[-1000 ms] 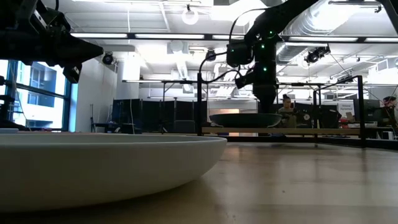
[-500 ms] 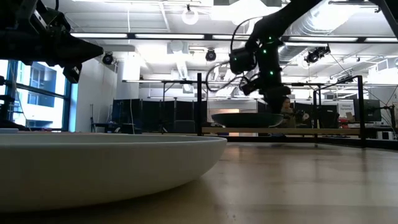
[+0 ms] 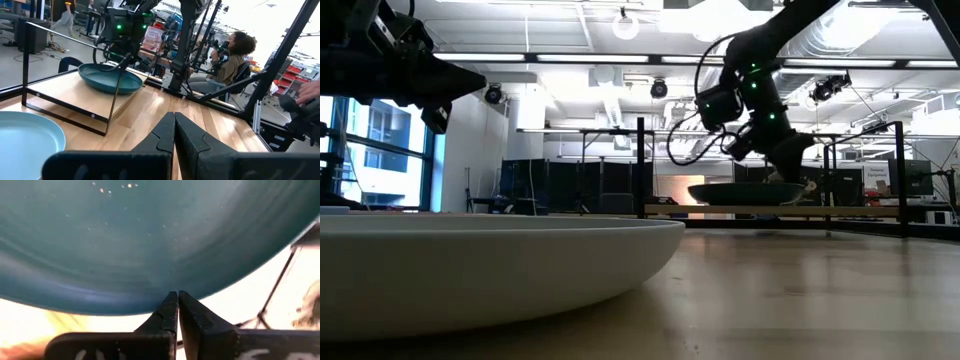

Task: Place and stack plates onto a shelf
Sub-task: Put the green plate on the shelf

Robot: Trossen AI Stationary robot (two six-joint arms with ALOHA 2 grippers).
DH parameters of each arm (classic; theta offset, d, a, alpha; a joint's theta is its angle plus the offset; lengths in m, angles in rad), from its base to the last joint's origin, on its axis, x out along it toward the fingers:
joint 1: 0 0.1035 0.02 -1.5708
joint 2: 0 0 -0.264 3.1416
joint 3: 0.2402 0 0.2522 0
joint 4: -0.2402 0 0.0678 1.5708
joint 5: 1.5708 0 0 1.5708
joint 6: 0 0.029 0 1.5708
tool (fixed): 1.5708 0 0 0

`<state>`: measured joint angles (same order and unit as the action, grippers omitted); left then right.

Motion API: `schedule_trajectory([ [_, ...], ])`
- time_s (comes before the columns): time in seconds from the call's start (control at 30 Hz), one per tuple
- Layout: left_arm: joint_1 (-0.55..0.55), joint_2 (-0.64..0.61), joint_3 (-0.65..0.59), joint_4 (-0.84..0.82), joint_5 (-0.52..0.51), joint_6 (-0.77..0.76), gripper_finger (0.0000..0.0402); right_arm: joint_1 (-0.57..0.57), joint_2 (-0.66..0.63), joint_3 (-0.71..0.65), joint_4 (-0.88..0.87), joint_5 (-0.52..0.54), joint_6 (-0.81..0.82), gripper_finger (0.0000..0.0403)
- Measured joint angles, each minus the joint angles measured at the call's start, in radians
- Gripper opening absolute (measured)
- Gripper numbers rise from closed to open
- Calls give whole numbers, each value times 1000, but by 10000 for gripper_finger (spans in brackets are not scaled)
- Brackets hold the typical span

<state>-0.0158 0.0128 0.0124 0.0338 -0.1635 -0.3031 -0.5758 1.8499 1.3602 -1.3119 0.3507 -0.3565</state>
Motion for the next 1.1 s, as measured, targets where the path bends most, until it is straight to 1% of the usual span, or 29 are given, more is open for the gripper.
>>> schedule_trajectory([
  [0.2,0,0,0,0,0,0,1,-45,0,0,-93,33,118,0],
  [0.37,0,0,0,0,0,0,1,-63,-2,0,-157,82,162,0],
  [0.47,0,0,0,0,0,0,1,-65,-26,-2,-140,77,165,0],
  [0.53,0,0,0,0,0,0,1,-60,-59,-2,-86,55,171,0],
  [0.6,0,0,0,0,0,0,1,-56,-98,-2,5,-13,175,0],
  [0.67,0,0,0,0,0,0,1,-51,-139,-2,130,-125,192,0],
  [0.73,0,0,0,0,0,0,1,-46,-166,0,280,-240,242,0],
  [0.8,0,0,0,0,0,0,1,-35,-174,0,424,-328,317,0],
  [0.87,0,0,0,0,0,0,1,-17,-168,0,548,-383,385,0],
  [0.93,0,0,0,0,0,0,1,10,-148,1,634,-410,410,0],
  [1.1,0,0,0,0,0,0,1,66,-79,1,701,-447,428,0],
])
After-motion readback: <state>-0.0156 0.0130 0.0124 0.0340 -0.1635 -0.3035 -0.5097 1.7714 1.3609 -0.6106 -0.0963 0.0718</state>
